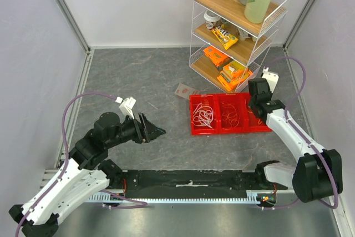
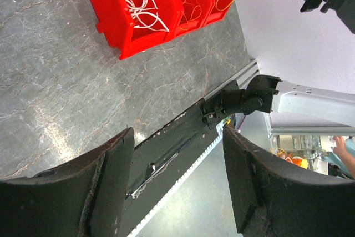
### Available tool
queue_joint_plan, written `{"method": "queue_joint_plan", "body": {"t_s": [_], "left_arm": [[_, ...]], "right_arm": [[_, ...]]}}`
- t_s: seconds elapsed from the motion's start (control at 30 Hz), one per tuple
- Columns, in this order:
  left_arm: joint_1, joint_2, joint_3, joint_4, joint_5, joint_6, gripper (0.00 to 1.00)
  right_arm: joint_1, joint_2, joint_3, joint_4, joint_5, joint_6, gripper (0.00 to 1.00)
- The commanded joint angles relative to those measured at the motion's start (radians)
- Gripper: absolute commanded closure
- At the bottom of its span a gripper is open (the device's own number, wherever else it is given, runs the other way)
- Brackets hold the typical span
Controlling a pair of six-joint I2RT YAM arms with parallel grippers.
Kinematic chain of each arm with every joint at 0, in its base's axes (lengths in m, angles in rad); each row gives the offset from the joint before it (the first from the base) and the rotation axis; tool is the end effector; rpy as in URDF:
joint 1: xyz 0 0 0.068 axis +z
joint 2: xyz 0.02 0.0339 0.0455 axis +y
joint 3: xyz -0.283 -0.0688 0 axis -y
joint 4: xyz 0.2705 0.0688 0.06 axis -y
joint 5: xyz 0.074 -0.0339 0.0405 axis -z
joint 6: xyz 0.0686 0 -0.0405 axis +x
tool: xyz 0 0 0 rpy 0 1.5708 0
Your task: Untangle the cables
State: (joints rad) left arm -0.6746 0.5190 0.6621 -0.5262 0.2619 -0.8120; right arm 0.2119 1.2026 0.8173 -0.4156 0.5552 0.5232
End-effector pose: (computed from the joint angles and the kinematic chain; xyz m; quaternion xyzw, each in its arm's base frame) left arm 0.1166 -0.1160 0.2994 0.0165 0.8248 -0.4551 0.3352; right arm 0.2847 0.0243 0.2365 0.2398 0.8646 -0.1073 0.4283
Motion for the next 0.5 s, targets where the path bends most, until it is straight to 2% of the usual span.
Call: {"method": "queue_joint_plan", "body": {"t_s": [0.0, 0.07, 0.17, 0.2, 0.27, 0.37, 0.47], "left_arm": [[-0.002, 0.018, 0.008, 0.023, -0.003, 0.034, 0.29], [-0.002, 0.026, 0.011, 0.028, 0.002, 0.031, 0.29], [0.000, 0.030, 0.005, 0.046, 0.014, 0.022, 0.29], [0.000, 0.030, 0.004, 0.049, 0.017, 0.019, 0.29], [0.001, 0.030, -0.002, 0.051, 0.025, 0.017, 0.29], [0.000, 0.024, -0.015, 0.049, 0.020, 0.020, 0.29], [0.000, 0.033, -0.015, 0.063, 0.017, 0.016, 0.29]], "right_arm": [[-0.002, -0.038, -0.081, 0.061, -0.034, 0.046, 1.00], [-0.005, -0.028, -0.098, 0.075, -0.028, 0.055, 1.00], [-0.008, 0.014, -0.089, 0.072, -0.028, 0.044, 0.93], [-0.008, 0.023, -0.081, 0.066, -0.035, 0.031, 0.88], [-0.008, 0.025, -0.060, 0.048, -0.067, 0.000, 0.70], [-0.009, -0.037, -0.050, 0.049, -0.103, -0.026, 0.50], [-0.006, -0.101, -0.020, 0.026, -0.144, -0.046, 0.38]]}}
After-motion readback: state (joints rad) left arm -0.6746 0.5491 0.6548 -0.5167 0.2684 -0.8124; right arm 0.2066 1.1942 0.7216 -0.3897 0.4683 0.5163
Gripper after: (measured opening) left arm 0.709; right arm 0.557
